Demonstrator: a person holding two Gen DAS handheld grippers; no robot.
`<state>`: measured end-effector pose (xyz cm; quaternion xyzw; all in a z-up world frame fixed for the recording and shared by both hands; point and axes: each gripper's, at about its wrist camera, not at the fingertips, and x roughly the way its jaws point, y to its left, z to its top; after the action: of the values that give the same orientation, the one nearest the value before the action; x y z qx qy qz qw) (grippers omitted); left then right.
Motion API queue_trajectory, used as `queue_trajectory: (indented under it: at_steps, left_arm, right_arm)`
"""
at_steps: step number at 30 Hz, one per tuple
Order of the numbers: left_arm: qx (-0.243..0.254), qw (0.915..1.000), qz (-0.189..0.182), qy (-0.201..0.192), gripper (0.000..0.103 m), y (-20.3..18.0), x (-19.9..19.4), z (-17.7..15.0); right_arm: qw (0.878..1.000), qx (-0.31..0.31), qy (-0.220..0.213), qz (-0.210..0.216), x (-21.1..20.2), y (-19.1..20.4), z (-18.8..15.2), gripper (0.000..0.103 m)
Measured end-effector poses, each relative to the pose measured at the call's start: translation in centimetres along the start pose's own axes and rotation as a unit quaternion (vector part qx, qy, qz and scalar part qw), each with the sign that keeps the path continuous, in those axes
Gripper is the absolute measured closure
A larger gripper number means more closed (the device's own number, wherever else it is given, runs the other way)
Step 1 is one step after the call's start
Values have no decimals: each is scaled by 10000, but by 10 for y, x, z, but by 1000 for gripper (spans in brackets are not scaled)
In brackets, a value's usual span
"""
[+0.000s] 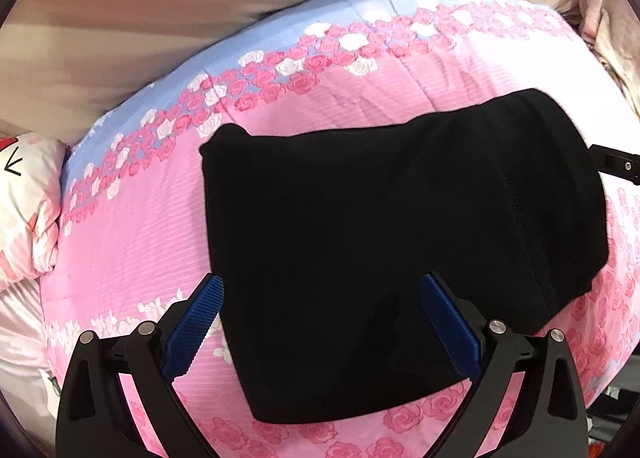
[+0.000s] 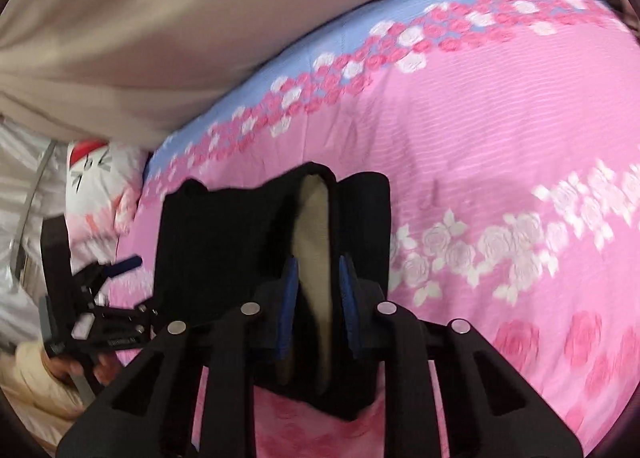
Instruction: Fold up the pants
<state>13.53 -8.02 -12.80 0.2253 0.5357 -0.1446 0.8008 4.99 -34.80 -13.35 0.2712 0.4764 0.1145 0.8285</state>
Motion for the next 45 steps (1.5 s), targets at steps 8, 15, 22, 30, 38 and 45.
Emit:
queue_trajectory:
  at_steps: [8,15,22,30,38,45]
  left_arm:
    - [172,9989,354,265,5,-20,10,10]
    - [122,9970,614,451,5,-29,16,16]
    - [36,9953,790,556,5,-33,21,20]
    - [265,9966,666,407,5,-55,19,37]
    - [525,9936,888,458,5,-75,29,37]
    - [509,9950,750,420,5,-73,26,41]
  right_arm:
    - [9861,-1009,870,990,37,4,10,80]
    - [9741,-1447,1217,1242,60,19,16,63]
    - [9742,-890,1177,1710,60,15,15,99]
    - [9800,456,802,1764,32,-64,-5,100]
    - [9856,153,719,1521,18,-56,-7,96]
    - [9919,449,-395,1119,-68,-60,-6,94]
